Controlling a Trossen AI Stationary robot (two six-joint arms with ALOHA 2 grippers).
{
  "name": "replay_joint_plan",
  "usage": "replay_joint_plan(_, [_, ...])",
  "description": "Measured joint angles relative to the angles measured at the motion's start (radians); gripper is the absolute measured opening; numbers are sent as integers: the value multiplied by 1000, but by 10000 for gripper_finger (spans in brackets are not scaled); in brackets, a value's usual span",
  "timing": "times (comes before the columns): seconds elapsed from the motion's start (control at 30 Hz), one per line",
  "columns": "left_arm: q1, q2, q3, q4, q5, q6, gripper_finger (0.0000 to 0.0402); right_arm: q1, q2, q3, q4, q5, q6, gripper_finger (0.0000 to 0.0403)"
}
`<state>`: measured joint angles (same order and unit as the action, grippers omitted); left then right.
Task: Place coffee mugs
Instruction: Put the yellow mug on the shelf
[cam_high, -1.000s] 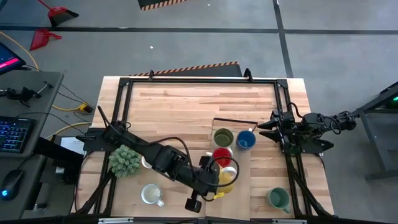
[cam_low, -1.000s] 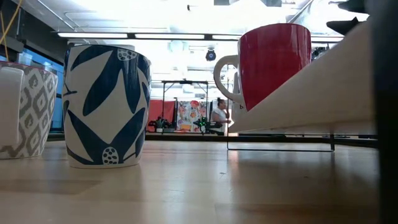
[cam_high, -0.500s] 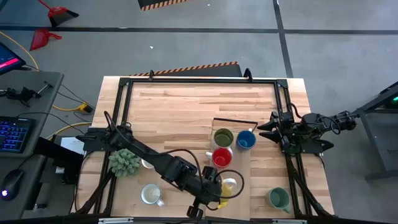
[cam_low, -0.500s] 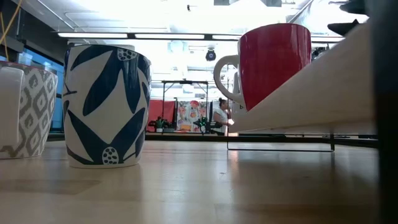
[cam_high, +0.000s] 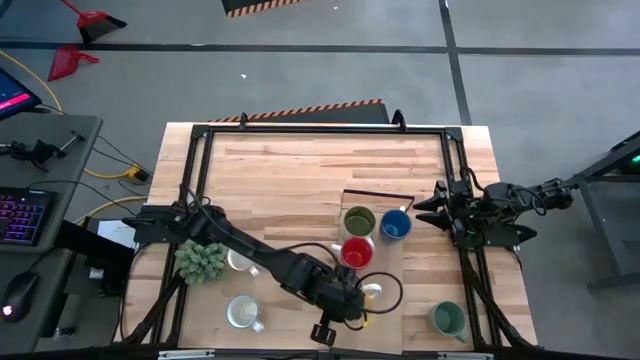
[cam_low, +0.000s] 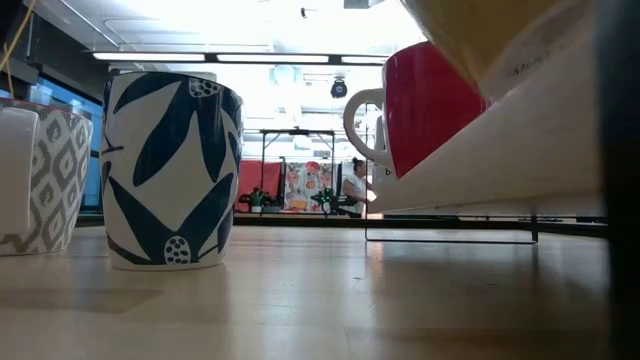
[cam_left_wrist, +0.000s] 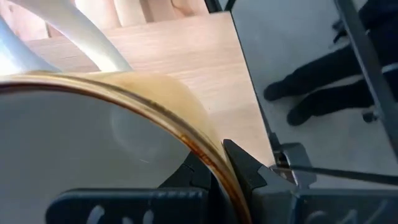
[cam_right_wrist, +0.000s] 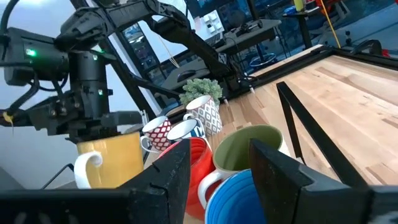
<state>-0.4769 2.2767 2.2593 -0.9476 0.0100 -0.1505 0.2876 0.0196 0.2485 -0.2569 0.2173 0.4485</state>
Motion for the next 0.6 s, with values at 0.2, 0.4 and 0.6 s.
replay_joint_plan(0.2, [0, 35, 1, -11, 36, 66, 7, 0, -1, 0, -9, -8, 0, 146])
replay_joint_plan(0.4, [5, 39, 1, -38, 18, 86, 7, 0, -1, 0, -10, -8, 0, 146])
replay_joint_plan(0.6, [10, 41, 1, -77, 18, 142, 7, 0, -1, 0, -10, -8, 8, 146])
